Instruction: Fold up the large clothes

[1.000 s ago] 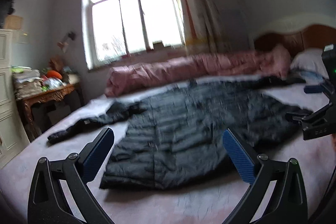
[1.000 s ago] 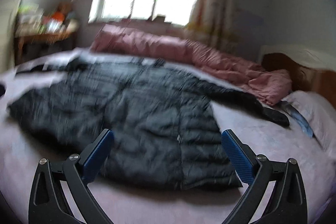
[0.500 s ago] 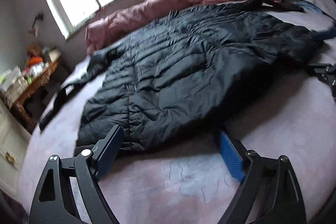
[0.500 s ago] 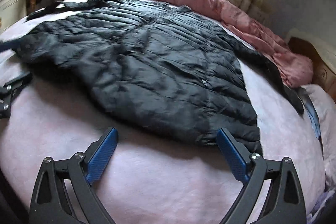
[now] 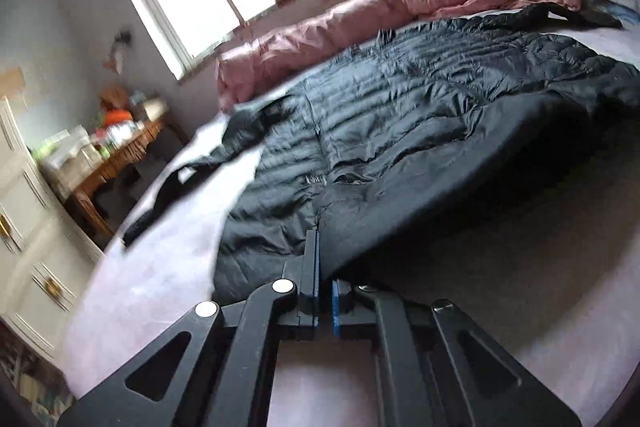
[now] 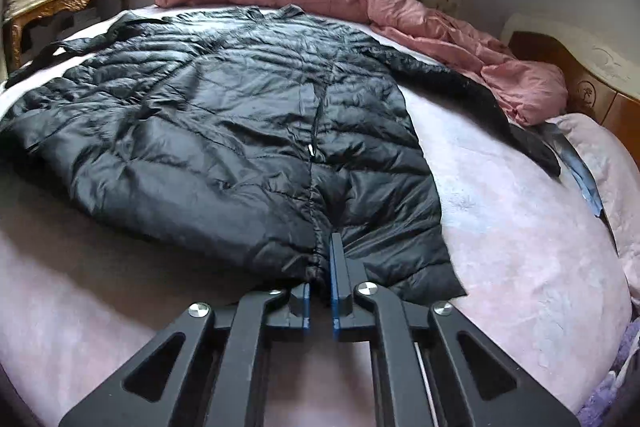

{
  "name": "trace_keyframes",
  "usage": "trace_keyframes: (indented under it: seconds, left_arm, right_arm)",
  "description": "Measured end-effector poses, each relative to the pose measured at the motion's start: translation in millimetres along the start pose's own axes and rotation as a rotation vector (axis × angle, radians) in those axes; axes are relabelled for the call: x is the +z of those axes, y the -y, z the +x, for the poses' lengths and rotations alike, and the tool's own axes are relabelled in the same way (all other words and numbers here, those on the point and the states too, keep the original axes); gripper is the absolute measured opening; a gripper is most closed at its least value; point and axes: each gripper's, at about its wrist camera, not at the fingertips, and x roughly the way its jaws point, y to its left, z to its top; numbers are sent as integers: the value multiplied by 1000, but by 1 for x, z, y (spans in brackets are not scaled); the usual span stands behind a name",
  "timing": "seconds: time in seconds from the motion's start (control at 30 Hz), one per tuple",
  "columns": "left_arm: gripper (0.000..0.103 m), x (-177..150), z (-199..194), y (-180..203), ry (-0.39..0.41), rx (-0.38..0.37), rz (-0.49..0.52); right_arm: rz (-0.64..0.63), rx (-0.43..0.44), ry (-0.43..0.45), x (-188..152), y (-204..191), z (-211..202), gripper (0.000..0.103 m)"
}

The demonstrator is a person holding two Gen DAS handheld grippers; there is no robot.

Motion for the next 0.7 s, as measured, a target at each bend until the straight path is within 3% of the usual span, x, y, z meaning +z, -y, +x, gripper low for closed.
trace_keyframes:
  seconds: [0.1, 0.27, 0.4, 0.6, 0.7]
  left_arm:
    - [4, -9, -27, -6, -2, -24, 18]
    - [4, -24, -65, -34, -31, -128, -62]
    - [5, -8, -76, -45, -24, -153, -84]
    - [5, 55, -31, -58, -8, -132, -138]
    - [5, 77, 15, -52, -57, -184, -99]
  right_arm:
    - [-18, 4, 37, -5, 1, -25, 6]
    - [-8, 80, 90, -27, 6, -77, 6]
    - [-34, 108, 117, -29, 7, -102, 6]
    - [-12, 69, 181, 31, 16, -96, 6]
    - [2, 34, 167, 69, 19, -66, 6]
